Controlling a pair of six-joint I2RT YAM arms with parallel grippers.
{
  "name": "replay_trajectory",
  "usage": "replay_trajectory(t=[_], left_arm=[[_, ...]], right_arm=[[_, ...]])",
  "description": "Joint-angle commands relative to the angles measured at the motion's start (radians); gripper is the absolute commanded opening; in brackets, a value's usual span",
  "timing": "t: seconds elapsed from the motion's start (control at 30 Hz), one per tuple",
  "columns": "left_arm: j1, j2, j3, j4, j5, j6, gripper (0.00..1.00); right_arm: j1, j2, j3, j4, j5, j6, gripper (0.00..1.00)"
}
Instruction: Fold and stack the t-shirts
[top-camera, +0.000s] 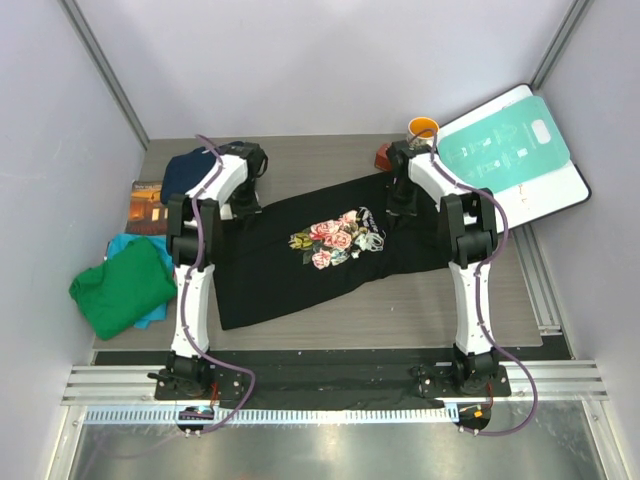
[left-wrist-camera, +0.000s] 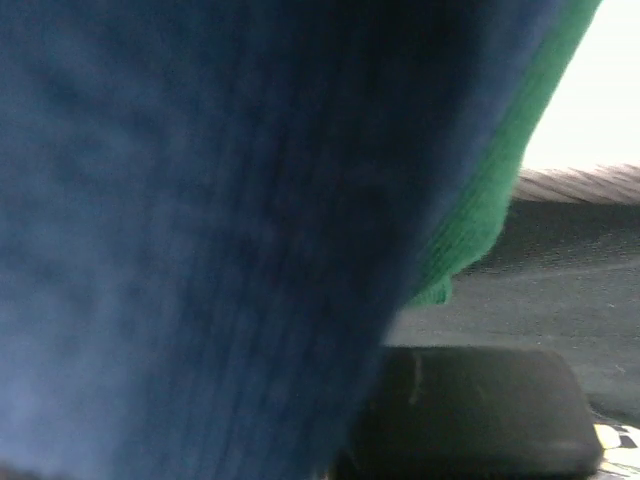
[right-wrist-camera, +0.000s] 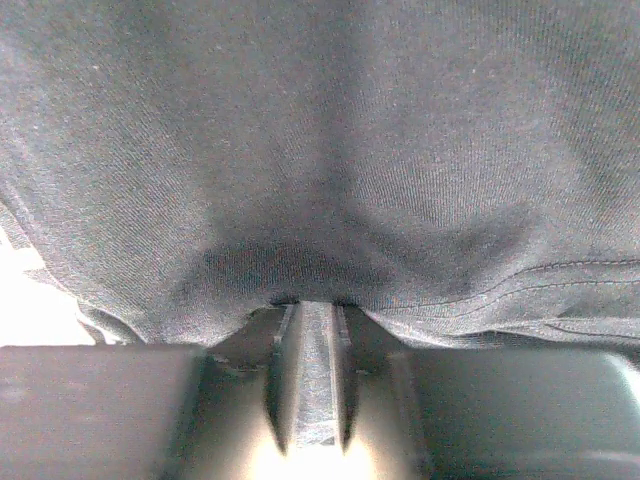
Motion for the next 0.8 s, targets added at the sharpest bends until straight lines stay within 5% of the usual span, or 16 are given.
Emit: replay_trajectory(t=[0.0, 0.07, 0.23, 0.5, 0.77], left_arm=[[0.001, -0.034, 0.02, -0.022, -0.02, -0.026, 0.02], [0.001, -0.101, -0.003, 0.014, -0.026, -0.024, 0.16], [0.001, -0.234, -0.067, 0.055, -0.015, 0.014, 0.32], [0.001, -0.416, -0.288, 0.13, 0.057, 0.028, 0.33], [0.001, -0.469, -0.419, 0.17, 0.08, 0.034, 0.32]], right_arm=[[0.0, -0.082, 0.012, 0.069, 0.017, -0.033, 0.27], [-0.002, -0.144, -0.01, 0.086, 0.045, -0.023, 0.31], [-0.012, -0.355, -0.149, 0.076, 0.218, 0.041, 0.38], [-0.181, -0.627, -0.63, 0.166, 0.283, 0.151, 0.48], [-0.253, -0.77, -0.795, 0.244, 0.273, 0.103, 0.57]])
